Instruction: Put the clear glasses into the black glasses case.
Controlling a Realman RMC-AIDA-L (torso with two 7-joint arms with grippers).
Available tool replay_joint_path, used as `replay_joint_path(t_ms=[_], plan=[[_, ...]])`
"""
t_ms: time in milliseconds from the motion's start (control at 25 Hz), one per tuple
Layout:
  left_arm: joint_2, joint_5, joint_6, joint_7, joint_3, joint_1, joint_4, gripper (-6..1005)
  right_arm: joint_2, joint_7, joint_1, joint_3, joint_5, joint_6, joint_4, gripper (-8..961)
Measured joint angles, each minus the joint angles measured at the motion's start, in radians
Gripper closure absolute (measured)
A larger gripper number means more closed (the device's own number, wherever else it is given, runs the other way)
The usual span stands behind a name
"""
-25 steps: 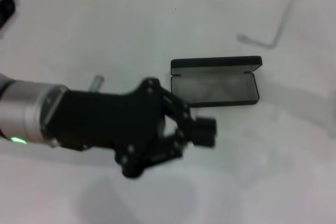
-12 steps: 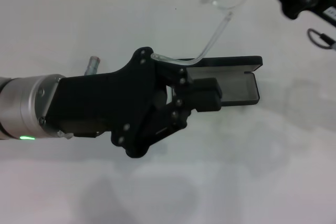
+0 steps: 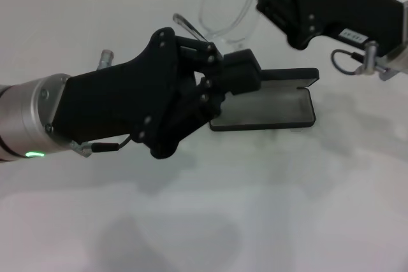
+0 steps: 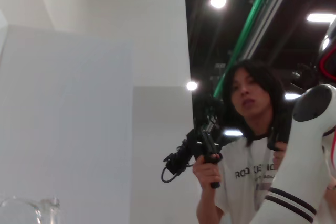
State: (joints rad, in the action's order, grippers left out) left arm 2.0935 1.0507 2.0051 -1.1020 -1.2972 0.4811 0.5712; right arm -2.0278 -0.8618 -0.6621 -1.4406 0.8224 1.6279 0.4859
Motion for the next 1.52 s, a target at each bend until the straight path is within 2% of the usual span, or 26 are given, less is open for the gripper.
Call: replay_joint_path(t_ms=[400,1520], plan=[[0.001,-0.043,-0.061,0.015,0.003,0.007,-0.058,934,0.003,0.011,-0.005,-0.113,0.008,-0.097,0.057,839],[-0.004,-0.045,-0.105,0.014,0.003,0.009,-0.109,933,0.001,0.012,-0.006,-0.200,0.052,-0.176,0.125,840]])
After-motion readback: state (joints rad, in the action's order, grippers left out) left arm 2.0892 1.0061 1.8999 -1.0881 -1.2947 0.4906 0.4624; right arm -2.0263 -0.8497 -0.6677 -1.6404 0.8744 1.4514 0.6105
